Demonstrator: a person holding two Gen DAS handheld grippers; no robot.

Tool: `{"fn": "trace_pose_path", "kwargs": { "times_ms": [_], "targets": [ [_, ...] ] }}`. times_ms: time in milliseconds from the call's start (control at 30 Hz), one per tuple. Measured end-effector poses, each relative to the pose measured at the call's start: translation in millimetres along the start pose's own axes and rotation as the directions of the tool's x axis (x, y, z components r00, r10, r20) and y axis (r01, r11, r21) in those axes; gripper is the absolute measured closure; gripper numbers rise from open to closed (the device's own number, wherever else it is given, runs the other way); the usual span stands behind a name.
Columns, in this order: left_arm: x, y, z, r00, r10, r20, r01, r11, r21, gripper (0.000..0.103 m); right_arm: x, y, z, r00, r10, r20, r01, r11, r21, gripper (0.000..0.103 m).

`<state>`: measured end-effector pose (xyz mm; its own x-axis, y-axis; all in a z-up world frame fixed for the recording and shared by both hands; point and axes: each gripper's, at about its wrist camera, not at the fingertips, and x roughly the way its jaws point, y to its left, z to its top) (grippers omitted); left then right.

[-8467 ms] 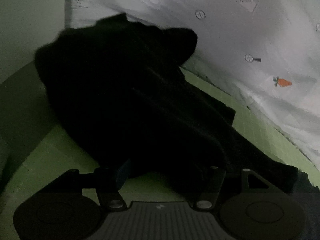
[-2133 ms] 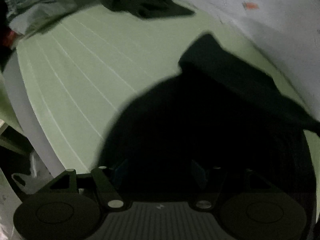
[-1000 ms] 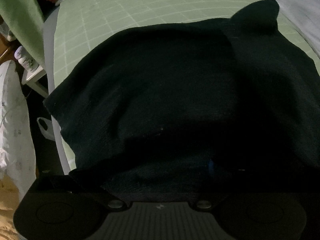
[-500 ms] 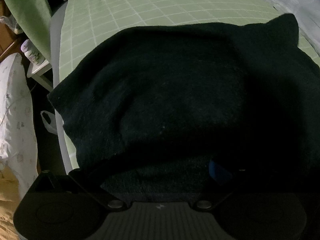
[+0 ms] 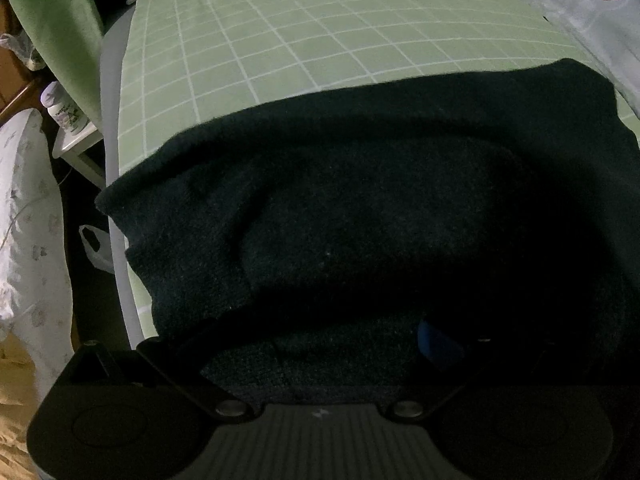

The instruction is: Fold clothes

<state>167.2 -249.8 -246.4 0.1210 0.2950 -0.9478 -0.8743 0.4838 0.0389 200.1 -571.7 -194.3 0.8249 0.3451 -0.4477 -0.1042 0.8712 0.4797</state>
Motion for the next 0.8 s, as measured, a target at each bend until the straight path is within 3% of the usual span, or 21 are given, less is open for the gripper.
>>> {"fn": "trace_pose_path", "kwargs": {
  "times_ms": [500,800],
  "targets": [
    [3,3,1,1.000,0.001,0.011,-0.001,1.000,-0.001,0.000,-20,-30,32,0.985,-0.106,0.133,0.101,0.994,0.050,0.096],
    [3,3,0,1.000,0.003,0.019,-0.003,1.000,-0.004,0.000,-15,-55,29,0.976,-0.184,0.118,0.175,0.981,0.086,0.096]
  ]
}}
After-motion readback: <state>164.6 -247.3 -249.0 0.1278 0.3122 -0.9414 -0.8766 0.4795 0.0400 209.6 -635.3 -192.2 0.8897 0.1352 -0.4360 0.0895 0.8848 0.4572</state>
